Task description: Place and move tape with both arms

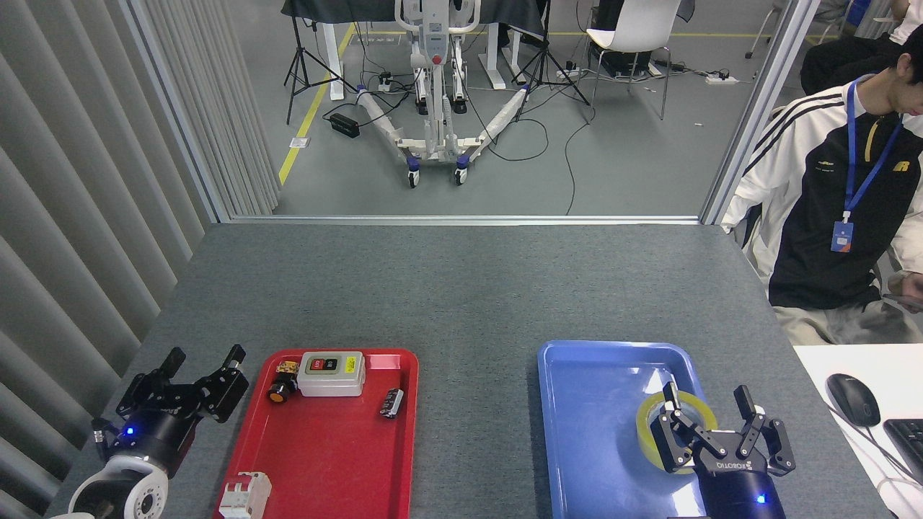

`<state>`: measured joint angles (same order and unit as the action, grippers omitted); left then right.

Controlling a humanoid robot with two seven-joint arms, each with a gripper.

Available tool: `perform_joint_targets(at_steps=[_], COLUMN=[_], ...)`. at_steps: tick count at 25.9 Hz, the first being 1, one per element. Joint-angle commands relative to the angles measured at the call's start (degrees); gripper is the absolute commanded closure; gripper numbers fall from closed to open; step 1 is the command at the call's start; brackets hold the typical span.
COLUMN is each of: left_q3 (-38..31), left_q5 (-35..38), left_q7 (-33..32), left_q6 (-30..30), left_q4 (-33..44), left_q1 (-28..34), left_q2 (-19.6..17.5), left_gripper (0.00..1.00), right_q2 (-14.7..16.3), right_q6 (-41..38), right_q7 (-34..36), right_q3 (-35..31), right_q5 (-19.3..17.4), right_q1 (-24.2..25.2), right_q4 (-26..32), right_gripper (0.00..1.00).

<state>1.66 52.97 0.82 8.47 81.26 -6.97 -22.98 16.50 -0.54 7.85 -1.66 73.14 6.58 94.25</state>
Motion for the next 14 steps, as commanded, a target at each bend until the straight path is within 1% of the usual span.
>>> perform_joint_targets(at_steps=[1,3,7,14], left_q3=[-0.08,-0.08,-0.08,0.01], left_q5=[0.03,0.20,0.20,0.20], left_q7=[0.14,1.64,6.91,7.44], left_q6=[0.05,-0.04,0.14,2.95], left_q4=[1.71,1.09,1.53,-0.93], left_q1=[0.81,1.25,1.69,2.13], left_q2=[-0.05,0.30,0.48,0.48], left_gripper=[0.00,0.00,0.00,0.00], right_q2=[-0.07,0.02,0.02,-0.07], right_q6=[-0.52,-0.61,-0.69,-1.13], right_q7=[-0.29,-0.29,-0.29,-0.29], right_q3=[-0.09,-0.09,-0.09,-0.18], right_q5=[0.07,-0.02,0.07,0.07], right_q1=[0.02,0.02,0.02,0.02], right_q4=[-0.21,-0.21,-0.21,-0.30], right_gripper=[0.00,0.00,0.00,0.00])
